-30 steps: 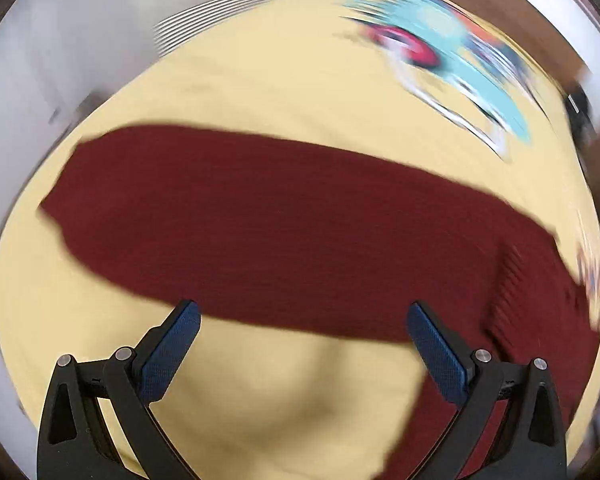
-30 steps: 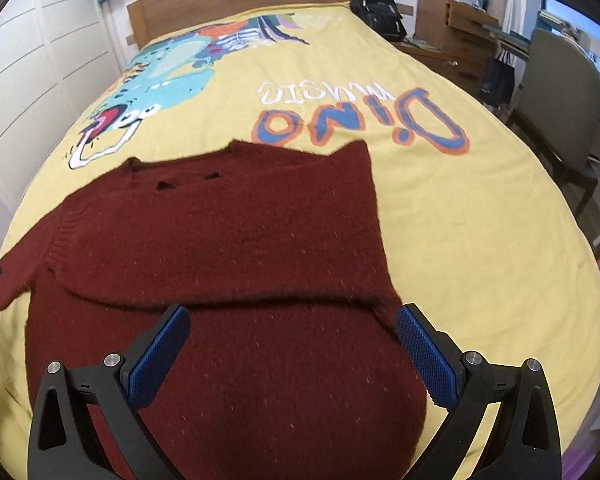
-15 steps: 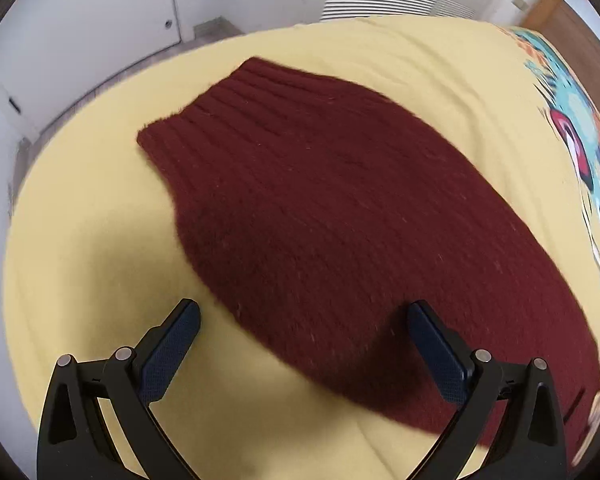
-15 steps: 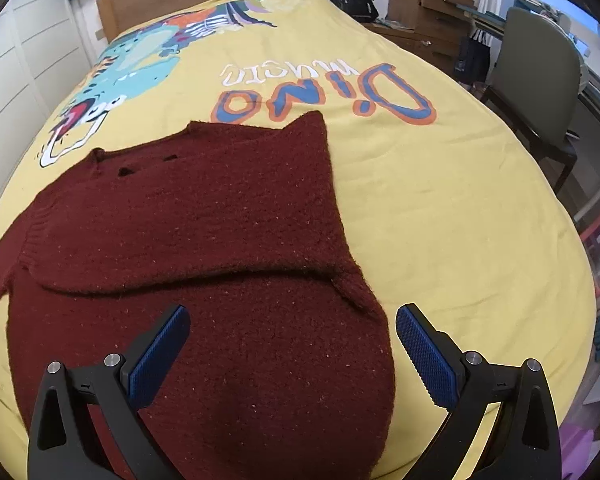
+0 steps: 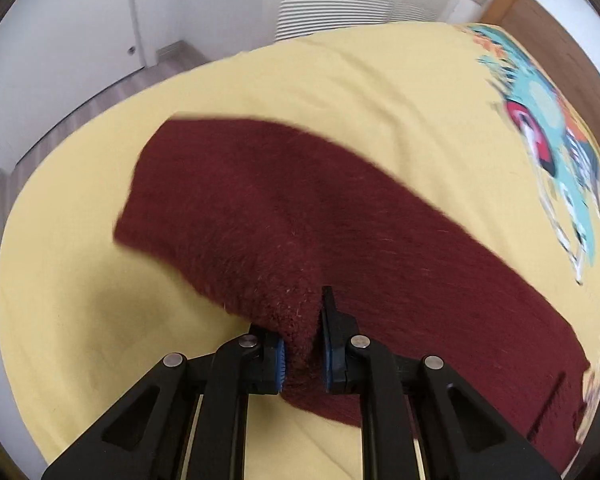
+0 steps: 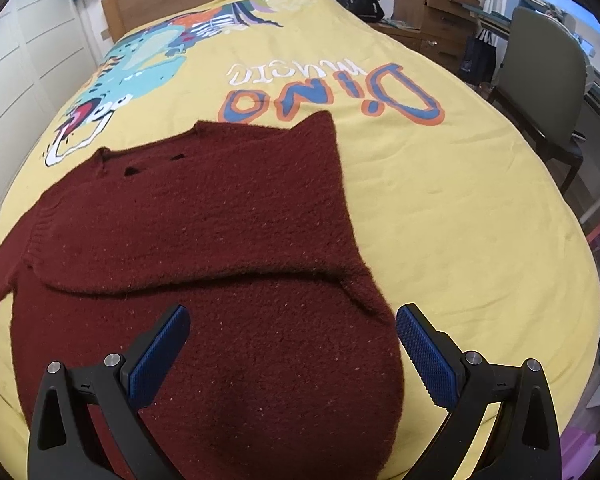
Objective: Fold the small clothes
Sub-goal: 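Grasp the sweater side edge with the left gripper and lift it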
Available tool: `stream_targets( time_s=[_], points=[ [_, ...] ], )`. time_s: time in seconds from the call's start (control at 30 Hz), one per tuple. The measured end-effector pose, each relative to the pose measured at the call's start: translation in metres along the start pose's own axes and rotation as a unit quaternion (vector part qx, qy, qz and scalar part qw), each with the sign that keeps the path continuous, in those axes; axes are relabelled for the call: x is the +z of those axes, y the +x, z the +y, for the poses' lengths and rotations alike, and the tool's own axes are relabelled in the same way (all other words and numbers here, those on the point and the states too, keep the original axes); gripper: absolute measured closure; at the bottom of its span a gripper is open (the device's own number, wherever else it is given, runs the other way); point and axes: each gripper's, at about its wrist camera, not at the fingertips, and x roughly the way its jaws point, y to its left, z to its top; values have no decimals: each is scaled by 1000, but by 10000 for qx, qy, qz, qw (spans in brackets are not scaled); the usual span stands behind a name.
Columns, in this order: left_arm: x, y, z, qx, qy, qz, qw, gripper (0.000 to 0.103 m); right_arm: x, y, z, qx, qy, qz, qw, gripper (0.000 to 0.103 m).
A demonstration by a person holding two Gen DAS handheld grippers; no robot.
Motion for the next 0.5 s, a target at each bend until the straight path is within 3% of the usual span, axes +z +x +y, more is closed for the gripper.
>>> stream_targets(
  time_s=[0.23,0.5],
  points=[
    [-13,-50,-69,-362,970,-186,9945,92,11,-4,-5,-16,-26,-82,10000,1],
    [-77,-98,-178,-984,2078,-175,9731,93,50,-8,-5,161,-80,-241,9995,1]
  ],
)
